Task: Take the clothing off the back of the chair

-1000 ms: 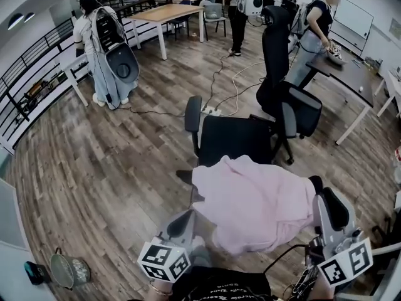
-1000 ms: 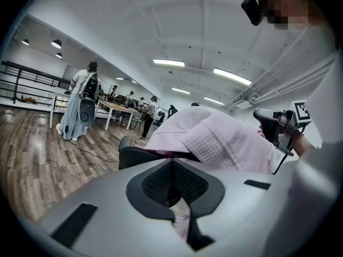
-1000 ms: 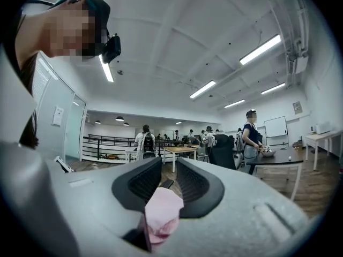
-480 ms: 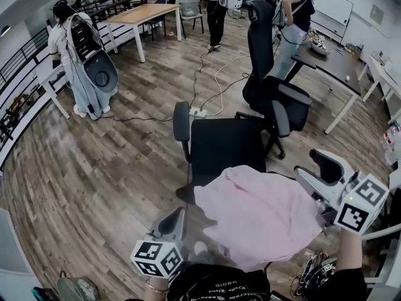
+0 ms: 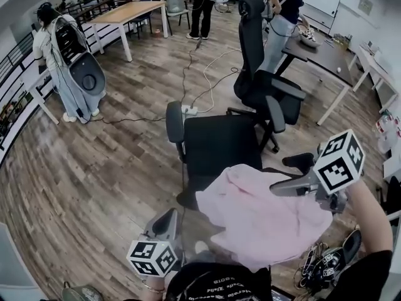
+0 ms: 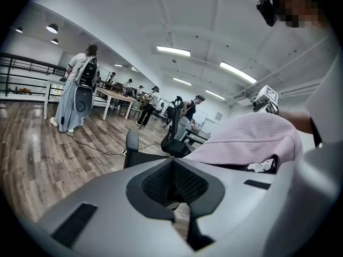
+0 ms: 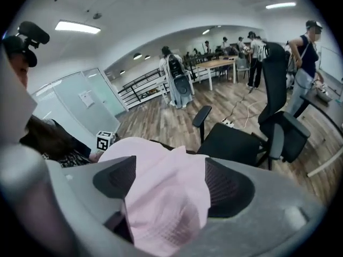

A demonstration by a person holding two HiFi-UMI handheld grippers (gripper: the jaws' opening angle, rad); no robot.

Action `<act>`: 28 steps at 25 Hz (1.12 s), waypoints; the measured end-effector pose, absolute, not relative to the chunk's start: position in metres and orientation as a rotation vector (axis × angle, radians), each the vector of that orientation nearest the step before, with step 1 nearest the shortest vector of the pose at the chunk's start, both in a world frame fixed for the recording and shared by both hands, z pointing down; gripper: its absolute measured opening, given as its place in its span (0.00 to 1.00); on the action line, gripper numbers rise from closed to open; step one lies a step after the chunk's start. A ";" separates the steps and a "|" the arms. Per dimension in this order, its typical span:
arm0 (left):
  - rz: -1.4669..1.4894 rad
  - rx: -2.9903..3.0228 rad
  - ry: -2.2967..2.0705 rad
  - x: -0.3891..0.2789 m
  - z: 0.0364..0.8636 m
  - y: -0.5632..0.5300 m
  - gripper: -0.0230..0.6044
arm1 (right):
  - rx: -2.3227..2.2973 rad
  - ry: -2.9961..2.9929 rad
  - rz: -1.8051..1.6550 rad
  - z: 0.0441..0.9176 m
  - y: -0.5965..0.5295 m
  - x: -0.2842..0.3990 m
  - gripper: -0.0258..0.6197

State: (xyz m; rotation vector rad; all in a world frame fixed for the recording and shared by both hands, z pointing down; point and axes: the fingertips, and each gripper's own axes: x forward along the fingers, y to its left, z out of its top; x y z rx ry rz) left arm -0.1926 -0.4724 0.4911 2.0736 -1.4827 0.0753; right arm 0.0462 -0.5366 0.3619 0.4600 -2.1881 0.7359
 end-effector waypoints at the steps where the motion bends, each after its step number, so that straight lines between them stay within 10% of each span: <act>1: 0.077 2.072 -1.481 -0.192 0.493 -0.473 0.05 | 0.435 -2.149 0.751 0.365 -0.531 0.048 0.67; 20: -0.008 2.040 -1.465 -0.174 0.494 -0.464 0.05 | 0.159 -1.724 1.090 0.431 -0.480 0.059 0.78; 28: -0.024 1.982 -1.559 -0.180 0.493 -0.437 0.05 | -0.074 -1.902 1.039 0.410 -0.465 0.031 0.34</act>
